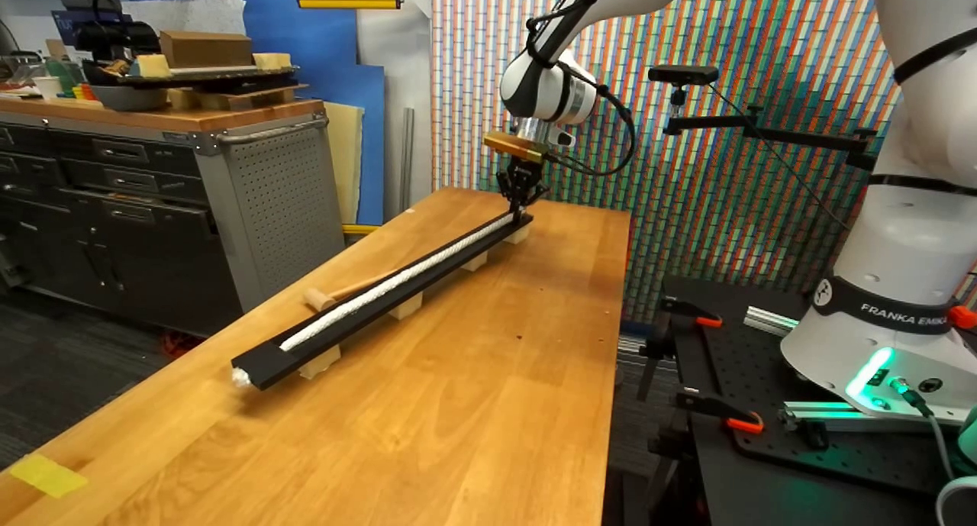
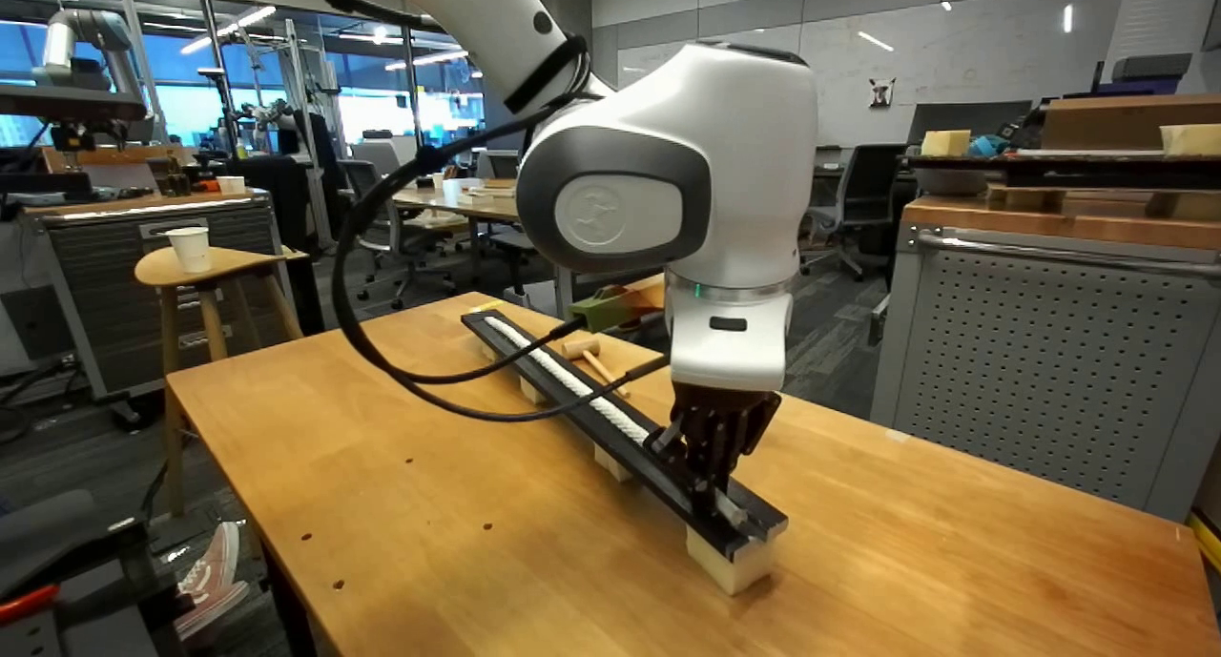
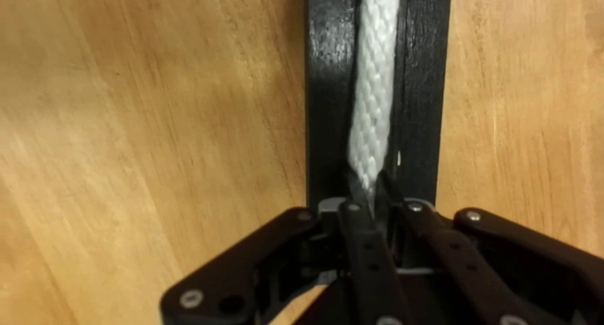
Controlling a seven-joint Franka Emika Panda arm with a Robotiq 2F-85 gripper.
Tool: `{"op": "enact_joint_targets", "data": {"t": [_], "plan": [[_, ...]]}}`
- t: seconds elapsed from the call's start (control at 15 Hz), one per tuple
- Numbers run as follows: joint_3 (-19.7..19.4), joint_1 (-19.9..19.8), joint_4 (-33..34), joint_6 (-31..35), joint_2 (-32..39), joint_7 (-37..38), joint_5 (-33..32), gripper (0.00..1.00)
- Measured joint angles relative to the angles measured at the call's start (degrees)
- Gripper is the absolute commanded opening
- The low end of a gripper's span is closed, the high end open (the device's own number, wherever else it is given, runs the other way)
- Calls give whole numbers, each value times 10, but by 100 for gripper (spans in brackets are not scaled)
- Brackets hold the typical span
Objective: Stretch the rope out on the platform
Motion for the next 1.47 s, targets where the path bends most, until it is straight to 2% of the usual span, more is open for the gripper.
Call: {"op": "enact_joint_targets", "data": {"t": [0.2, 1.47], "plan": [[0, 2, 3, 0, 2, 8, -21, 3], [-2, 4, 24, 0, 17, 22, -42, 3]]}}
